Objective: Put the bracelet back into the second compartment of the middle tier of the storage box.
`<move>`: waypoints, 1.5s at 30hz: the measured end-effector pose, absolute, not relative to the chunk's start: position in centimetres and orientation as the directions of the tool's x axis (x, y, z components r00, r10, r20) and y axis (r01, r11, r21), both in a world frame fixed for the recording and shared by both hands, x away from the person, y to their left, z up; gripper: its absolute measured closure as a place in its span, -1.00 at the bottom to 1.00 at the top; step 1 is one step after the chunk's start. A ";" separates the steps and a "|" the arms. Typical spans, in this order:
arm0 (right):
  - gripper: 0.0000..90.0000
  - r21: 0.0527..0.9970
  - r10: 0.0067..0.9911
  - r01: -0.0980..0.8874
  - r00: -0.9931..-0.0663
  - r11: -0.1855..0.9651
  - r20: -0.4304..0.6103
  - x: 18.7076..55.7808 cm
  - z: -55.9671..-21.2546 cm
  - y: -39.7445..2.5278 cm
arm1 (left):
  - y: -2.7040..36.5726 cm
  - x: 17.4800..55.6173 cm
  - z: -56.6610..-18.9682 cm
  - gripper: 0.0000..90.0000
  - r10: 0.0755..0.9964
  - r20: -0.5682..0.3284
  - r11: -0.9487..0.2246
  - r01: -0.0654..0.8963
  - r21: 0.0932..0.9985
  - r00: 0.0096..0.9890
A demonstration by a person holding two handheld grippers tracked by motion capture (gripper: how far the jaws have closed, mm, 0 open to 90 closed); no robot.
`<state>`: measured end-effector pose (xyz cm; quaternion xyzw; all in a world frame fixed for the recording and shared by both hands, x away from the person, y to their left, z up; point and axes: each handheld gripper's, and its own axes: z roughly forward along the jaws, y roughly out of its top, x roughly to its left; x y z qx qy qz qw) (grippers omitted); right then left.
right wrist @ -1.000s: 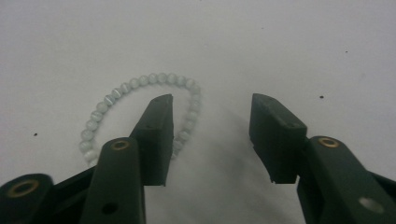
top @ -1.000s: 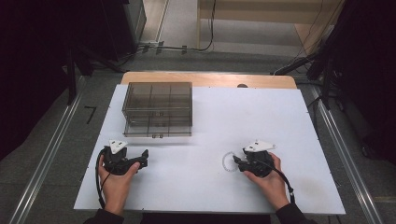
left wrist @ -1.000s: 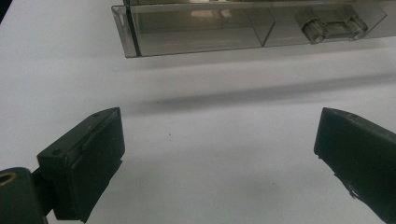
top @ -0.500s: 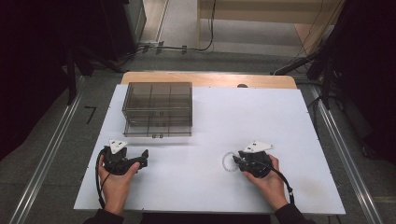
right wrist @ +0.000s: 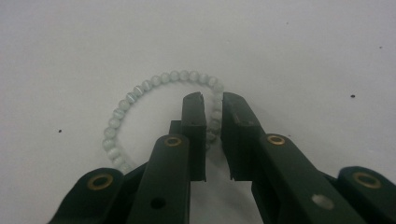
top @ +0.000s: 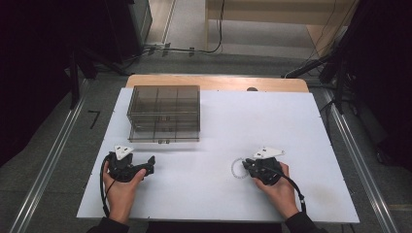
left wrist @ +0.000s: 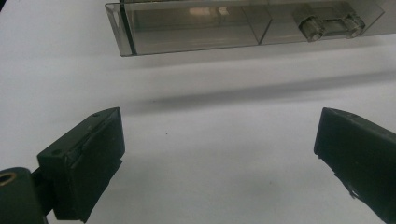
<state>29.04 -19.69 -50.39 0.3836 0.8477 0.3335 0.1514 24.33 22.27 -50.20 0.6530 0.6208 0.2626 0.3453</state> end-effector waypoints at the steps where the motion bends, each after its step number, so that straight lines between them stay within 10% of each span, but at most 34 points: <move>1: 0.75 0.684 0.756 0.555 -0.654 0.474 0.007 29.1 -50.4 -19.7 | 22.2 24.3 -50.2 -0.96 0.992 -0.084 0.008 0.630 0.776 0.091; 45: 0.88 0.774 0.739 0.497 -0.672 0.392 0.057 29.3 -48.0 -18.5 | 21.5 24.5 -50.1 -0.92 0.990 -0.065 -0.027 0.629 0.777 0.123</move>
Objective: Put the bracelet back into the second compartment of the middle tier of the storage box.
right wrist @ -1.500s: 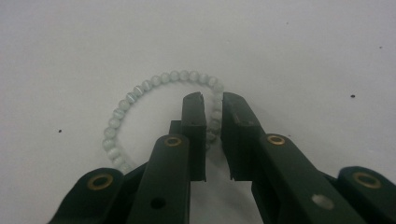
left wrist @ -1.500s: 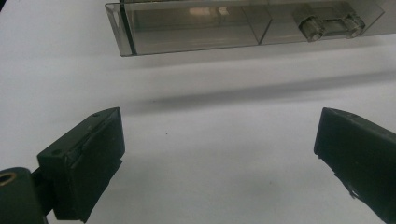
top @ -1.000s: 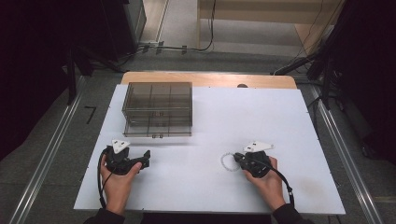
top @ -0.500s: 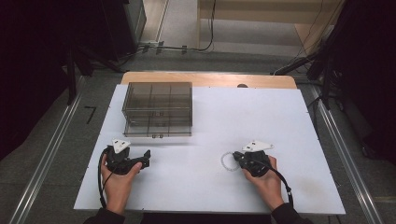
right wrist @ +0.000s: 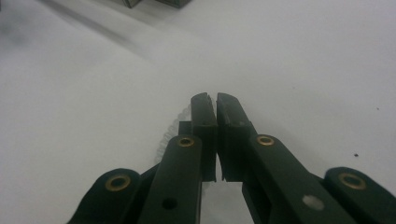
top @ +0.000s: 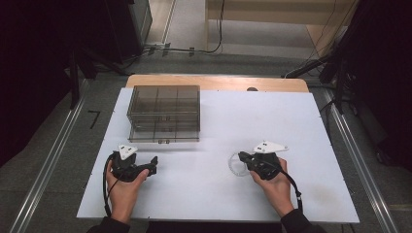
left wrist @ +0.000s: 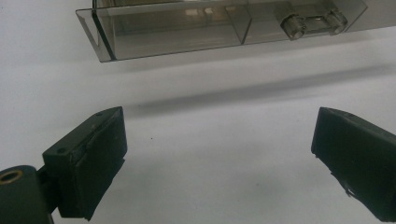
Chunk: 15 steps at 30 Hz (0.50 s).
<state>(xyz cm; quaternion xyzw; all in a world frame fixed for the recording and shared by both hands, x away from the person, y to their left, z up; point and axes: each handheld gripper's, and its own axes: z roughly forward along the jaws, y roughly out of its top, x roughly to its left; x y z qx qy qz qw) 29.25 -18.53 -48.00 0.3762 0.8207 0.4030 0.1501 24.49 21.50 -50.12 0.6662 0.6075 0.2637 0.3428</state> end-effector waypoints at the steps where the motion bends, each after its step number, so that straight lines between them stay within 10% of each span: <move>1: 0.88 0.777 0.736 0.494 -0.674 0.389 0.060 29.2 -47.8 -18.4 | 21.5 24.5 -50.1 -0.92 0.990 -0.065 -0.027 0.628 0.778 0.123; 15: 0.88 0.803 0.715 0.474 -0.693 0.362 0.087 29.8 -46.6 -16.9 | 21.1 24.5 -50.0 -0.89 0.988 -0.080 -0.020 0.625 0.781 0.132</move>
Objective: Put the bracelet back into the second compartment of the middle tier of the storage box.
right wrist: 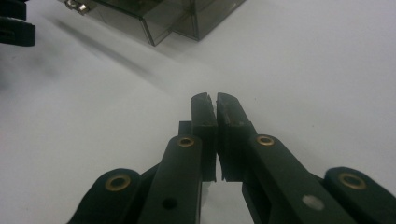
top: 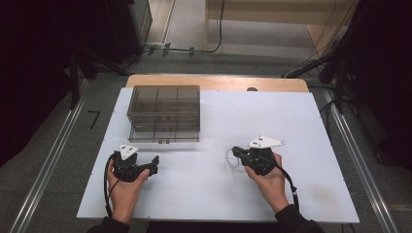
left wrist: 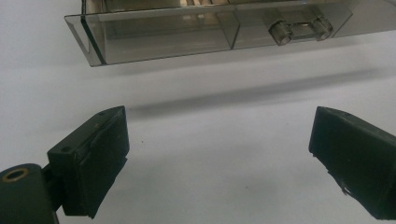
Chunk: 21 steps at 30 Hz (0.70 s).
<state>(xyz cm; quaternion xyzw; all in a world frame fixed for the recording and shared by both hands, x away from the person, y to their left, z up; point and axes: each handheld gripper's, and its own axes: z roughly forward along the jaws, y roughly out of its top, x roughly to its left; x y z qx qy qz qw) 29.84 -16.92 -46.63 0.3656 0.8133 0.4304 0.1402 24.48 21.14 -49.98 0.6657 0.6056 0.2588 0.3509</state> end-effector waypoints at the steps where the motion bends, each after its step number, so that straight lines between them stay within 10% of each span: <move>1: 0.88 0.805 0.712 0.471 -0.696 0.361 0.088 29.9 -46.5 -16.8 | 21.1 24.5 -50.0 -0.89 0.988 -0.081 -0.021 0.624 0.781 0.134; 21: 0.88 0.817 0.681 0.445 -0.726 0.367 0.089 30.6 -45.5 -13.8 | 21.2 24.7 -50.1 -0.88 0.988 -0.071 -0.030 0.630 0.776 0.135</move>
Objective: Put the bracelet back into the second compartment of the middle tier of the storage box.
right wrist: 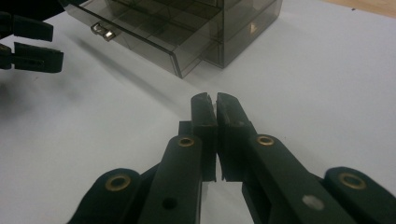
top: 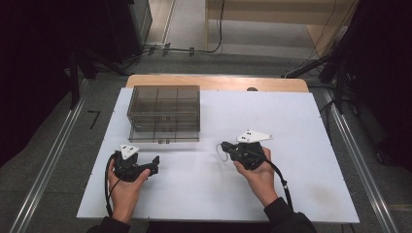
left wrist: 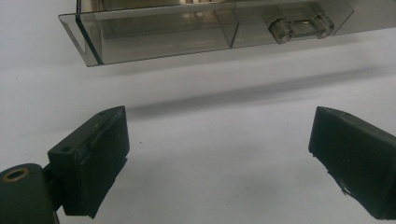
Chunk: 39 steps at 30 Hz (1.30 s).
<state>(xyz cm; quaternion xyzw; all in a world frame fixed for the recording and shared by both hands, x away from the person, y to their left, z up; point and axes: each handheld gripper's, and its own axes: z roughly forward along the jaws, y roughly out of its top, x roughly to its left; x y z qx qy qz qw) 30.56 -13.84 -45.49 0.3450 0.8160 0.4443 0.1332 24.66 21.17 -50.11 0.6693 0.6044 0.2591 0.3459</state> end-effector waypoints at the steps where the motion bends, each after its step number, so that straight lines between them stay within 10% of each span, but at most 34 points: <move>1: 0.88 0.819 0.680 0.442 -0.728 0.367 0.088 30.6 -45.5 -13.6 | 21.2 24.7 -50.1 -0.88 0.988 -0.070 -0.031 0.630 0.776 0.135; 39: 0.88 0.856 0.687 0.392 -0.724 0.336 0.061 33.2 -42.7 -9.8 | 21.4 25.0 -50.3 -0.88 0.989 -0.068 -0.034 0.636 0.771 0.135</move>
